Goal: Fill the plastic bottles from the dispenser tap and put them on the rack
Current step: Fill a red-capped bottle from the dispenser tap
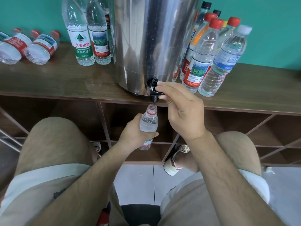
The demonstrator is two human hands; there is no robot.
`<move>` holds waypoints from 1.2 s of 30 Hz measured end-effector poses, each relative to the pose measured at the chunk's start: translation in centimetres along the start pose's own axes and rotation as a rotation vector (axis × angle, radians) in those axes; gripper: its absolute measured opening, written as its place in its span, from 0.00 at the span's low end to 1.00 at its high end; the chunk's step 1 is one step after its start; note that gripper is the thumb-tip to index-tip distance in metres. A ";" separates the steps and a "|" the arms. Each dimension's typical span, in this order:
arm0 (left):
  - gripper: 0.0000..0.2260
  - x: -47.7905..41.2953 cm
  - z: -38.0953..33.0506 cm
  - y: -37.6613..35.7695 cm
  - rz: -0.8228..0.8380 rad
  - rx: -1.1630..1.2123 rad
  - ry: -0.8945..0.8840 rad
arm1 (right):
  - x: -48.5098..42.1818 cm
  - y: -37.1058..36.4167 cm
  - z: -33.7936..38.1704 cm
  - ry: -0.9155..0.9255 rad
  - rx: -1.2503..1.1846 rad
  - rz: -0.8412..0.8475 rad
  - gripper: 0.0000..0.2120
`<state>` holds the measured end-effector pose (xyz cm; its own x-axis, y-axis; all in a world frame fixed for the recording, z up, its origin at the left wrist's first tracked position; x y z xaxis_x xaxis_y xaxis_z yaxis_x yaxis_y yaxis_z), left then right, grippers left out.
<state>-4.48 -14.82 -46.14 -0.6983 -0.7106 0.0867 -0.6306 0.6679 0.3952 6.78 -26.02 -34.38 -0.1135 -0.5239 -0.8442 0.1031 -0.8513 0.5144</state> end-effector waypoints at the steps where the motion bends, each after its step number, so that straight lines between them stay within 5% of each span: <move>1: 0.28 0.0 0.0 0.0 0.000 0.003 -0.002 | -0.1 0.0 0.1 -0.008 0.010 -0.004 0.18; 6: 0.28 0.2 -0.2 0.1 0.006 0.041 -0.004 | -3.5 -0.1 -0.4 -0.126 -0.004 0.046 0.08; 13: 0.28 0.3 -0.4 0.2 0.006 0.063 -0.003 | -1.4 -0.4 -2.0 -0.389 -0.068 0.053 0.15; 16: 0.28 0.3 -0.5 0.2 -0.001 0.022 0.002 | 1.3 -1.1 -3.5 -0.532 0.159 0.227 0.15; 21: 0.28 0.6 -0.8 0.0 0.000 0.014 0.004 | 1.5 -2.1 -4.5 -0.704 0.338 0.480 0.28; 31: 0.28 0.7 -0.9 0.3 0.008 0.039 0.018 | 1.0 -2.6 -5.1 -0.616 0.233 0.451 0.17; 36: 0.28 0.6 -0.9 0.5 0.001 0.051 0.021 | 1.3 -1.5 -4.7 -0.435 -0.033 0.646 0.18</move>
<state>-4.91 -15.09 -45.12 -0.6919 -0.7141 0.1060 -0.6469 0.6785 0.3480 11.11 -25.23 -36.96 -0.3975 -0.8856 -0.2402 0.3095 -0.3758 0.8735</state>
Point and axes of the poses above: each hand's wrist, its own x-axis away from the middle knuckle, its own y-axis out of the back of the hand, z = x × y, the point moved 1 cm from there along -x, towards the middle knuckle, and after that the axes turned 9 degrees about x, right-handed, at the moved point
